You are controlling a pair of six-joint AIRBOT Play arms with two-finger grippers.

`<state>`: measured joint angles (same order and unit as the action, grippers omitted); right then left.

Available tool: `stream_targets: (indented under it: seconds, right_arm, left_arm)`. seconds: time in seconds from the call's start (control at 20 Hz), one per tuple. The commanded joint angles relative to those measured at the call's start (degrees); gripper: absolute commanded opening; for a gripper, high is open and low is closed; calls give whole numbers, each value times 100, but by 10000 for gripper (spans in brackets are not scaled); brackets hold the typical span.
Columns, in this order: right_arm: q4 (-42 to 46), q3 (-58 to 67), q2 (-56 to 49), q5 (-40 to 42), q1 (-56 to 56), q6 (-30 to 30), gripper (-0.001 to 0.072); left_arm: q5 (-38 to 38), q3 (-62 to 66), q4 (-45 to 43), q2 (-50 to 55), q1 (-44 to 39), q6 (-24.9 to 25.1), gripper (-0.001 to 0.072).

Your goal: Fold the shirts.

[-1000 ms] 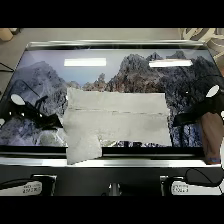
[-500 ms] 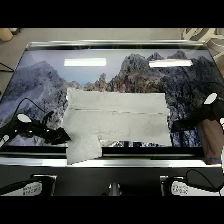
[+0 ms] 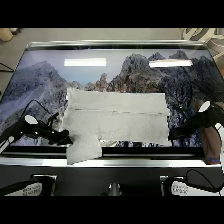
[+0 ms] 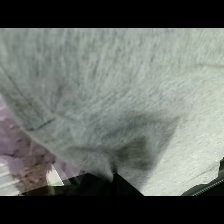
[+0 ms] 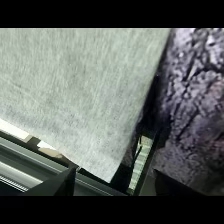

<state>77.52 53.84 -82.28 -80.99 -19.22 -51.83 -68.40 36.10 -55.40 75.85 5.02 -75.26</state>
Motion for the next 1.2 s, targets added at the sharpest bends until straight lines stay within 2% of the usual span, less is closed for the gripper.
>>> stream_targets:
  seconds: [0.0, 0.05, 0.2, 0.3, 0.35, 0.4, 0.65, 0.85, 1.0, 1.15]
  right_arm:
    - [-90, -328, 2, 216, -2, 0, 536]
    - [-225, -400, 2, 317, -2, 2, 533]
    - [-715, -555, 2, 481, -2, -15, 417]
    - [-800, -660, -4, 590, -2, -70, 381]
    - [-793, -682, -4, 619, -2, -68, 263]
    - [-791, -662, 2, 616, -2, -66, 30]
    - [-1172, 96, 348, 772, -2, 544, 17]
    - [-1462, 1325, 275, 1379, 98, 452, 17]
    - [-1316, 2240, -310, 1670, 481, 433, 17]
    - [-1073, 2736, -1047, 2094, 741, -136, 17]
  left_arm:
    - [94, 13, 17, -83, -35, -59, 25]
    - [96, 13, 17, -138, -35, -59, 25]
    - [98, 13, 17, -350, -35, -59, 25]
    - [160, 13, 17, -457, -35, -59, 24]
    - [219, 17, 17, -490, -35, -61, 24]
    - [245, 61, 15, -509, -35, -57, 24]
    - [243, 1344, -9, -796, -35, 245, 20]
    - [498, 2889, -9, -444, -35, 15, 20]
    - [586, 3950, -7, 387, -35, -155, 21]
    - [581, 4610, -7, 1392, -33, -560, 22]
